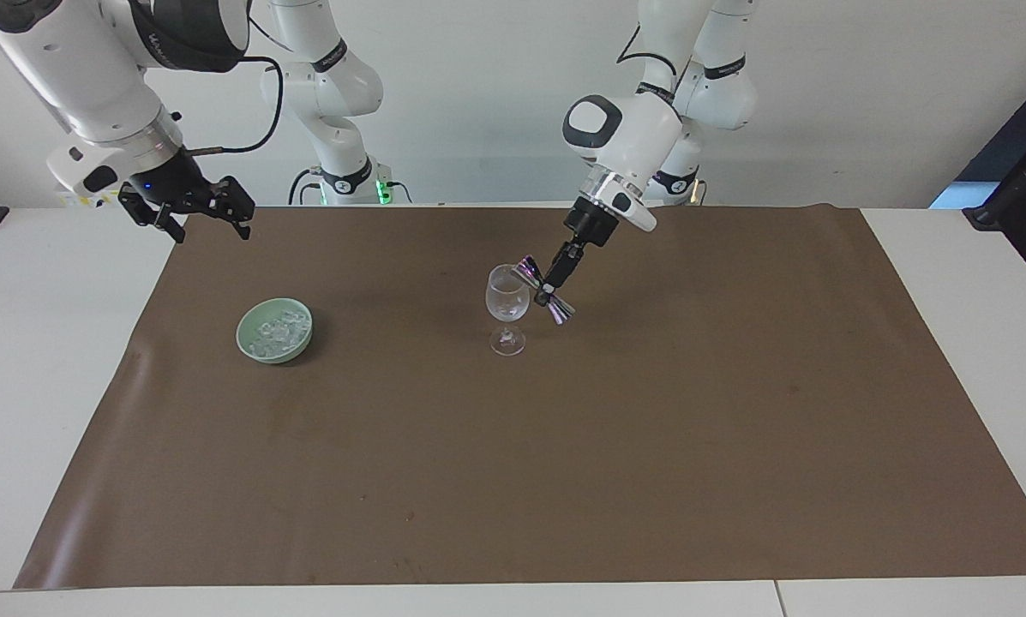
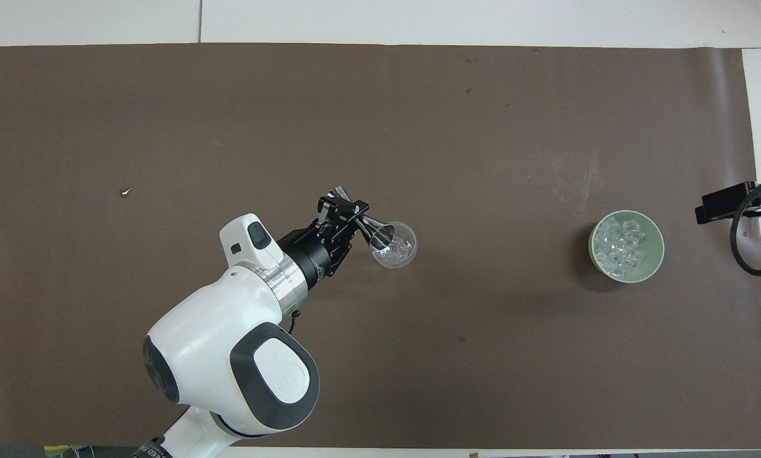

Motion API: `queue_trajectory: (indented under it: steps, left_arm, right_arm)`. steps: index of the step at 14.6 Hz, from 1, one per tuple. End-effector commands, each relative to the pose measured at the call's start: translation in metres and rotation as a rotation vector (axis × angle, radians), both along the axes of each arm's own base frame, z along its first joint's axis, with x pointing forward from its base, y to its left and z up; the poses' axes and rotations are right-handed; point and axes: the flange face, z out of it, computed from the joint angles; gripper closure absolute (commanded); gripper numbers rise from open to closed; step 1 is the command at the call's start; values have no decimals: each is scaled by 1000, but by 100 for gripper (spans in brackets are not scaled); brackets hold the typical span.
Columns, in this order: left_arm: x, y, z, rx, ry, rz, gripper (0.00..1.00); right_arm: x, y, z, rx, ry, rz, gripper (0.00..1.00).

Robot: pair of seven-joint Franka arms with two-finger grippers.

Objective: Pour wine and add ice with both arms
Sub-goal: 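Tilt the jigger over the clear glass with the left gripper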

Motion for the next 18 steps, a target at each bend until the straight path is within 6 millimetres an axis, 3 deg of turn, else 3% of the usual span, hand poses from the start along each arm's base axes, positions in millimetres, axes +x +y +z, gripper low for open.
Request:
queue_trajectory:
  steps: [1,18]
  left_arm:
    - [2,-4,3,50,-63,-25,100]
    - [13,-13,14,146,-196,-90,100]
  right_arm:
    - [-6,-3,1,18,-12,8,0]
    - [-6,-3,1,18,-12,8,0]
